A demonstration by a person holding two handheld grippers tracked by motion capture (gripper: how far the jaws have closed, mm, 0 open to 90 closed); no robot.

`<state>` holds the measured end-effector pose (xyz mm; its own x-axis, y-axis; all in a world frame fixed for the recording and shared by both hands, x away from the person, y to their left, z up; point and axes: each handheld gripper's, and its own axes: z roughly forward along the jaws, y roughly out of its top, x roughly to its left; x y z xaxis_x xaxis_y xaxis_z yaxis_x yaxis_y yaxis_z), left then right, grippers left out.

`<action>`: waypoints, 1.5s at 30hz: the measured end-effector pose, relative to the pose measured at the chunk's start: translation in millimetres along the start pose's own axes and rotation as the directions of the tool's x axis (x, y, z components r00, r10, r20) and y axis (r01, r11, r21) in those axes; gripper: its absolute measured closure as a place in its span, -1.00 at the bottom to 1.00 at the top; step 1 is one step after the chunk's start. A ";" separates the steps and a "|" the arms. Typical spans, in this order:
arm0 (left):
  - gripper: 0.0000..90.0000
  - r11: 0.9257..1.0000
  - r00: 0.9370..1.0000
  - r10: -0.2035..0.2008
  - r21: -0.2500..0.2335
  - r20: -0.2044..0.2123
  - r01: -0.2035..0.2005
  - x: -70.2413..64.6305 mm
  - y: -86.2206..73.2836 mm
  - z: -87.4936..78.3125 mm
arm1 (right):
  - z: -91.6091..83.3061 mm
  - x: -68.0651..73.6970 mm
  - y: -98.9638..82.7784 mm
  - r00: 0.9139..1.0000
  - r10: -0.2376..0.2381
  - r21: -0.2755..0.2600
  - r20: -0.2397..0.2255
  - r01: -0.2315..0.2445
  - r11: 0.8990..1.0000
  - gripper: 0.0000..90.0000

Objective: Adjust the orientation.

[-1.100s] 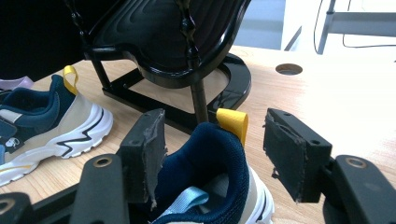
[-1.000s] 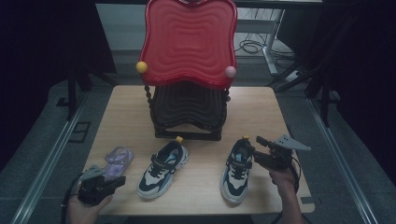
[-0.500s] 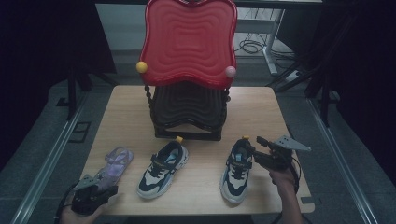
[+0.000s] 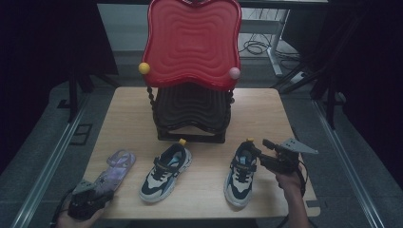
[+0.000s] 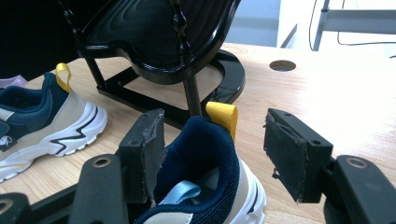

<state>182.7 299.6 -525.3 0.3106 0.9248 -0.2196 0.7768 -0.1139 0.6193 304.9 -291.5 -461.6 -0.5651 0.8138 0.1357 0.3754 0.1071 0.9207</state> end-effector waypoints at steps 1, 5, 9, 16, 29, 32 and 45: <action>1.00 1.000 1.000 -0.002 -0.002 0.001 0.002 0.8 -0.5 -0.3 | 0.1 0.4 0.0 1.000 -0.002 0.001 0.000 0.002 1.000 -0.15; 1.00 1.000 1.000 -0.007 -0.005 0.005 0.007 3.2 -0.9 -2.1 | 1.4 0.7 -0.2 1.000 -0.007 0.007 -0.001 0.007 1.000 -0.15; 1.00 1.000 1.000 -0.008 0.001 -0.001 0.008 6.2 -1.5 -3.3 | 1.0 -0.2 -0.5 1.000 -0.002 0.010 0.003 0.002 1.000 -0.15; 0.99 1.000 0.998 -0.024 0.009 -0.055 0.025 15.3 -6.3 -7.7 | 2.1 -0.7 -1.5 1.000 -0.005 0.016 0.009 0.005 1.000 -0.15; 0.99 0.999 0.996 -0.035 0.015 -0.078 0.037 24.3 -3.9 -9.2 | 1.6 -2.7 -2.4 1.000 -0.002 0.023 0.015 0.002 1.000 -0.15; 0.99 0.999 0.996 -0.035 0.018 -0.086 0.037 27.8 -2.2 -9.2 | 1.6 -3.1 -2.5 1.000 -0.001 0.024 0.015 0.001 1.000 -0.15; 0.99 0.999 0.995 -0.041 0.024 -0.092 0.044 35.1 3.9 -9.0 | 2.9 -2.8 -3.8 1.000 0.001 0.031 0.016 -0.002 1.000 -0.15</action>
<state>191.7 334.9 -523.8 0.2264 0.9583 -0.1745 0.8024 -0.0819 0.5911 307.2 -292.5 -466.5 -0.5532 0.8227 0.1310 0.3991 0.1238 0.9085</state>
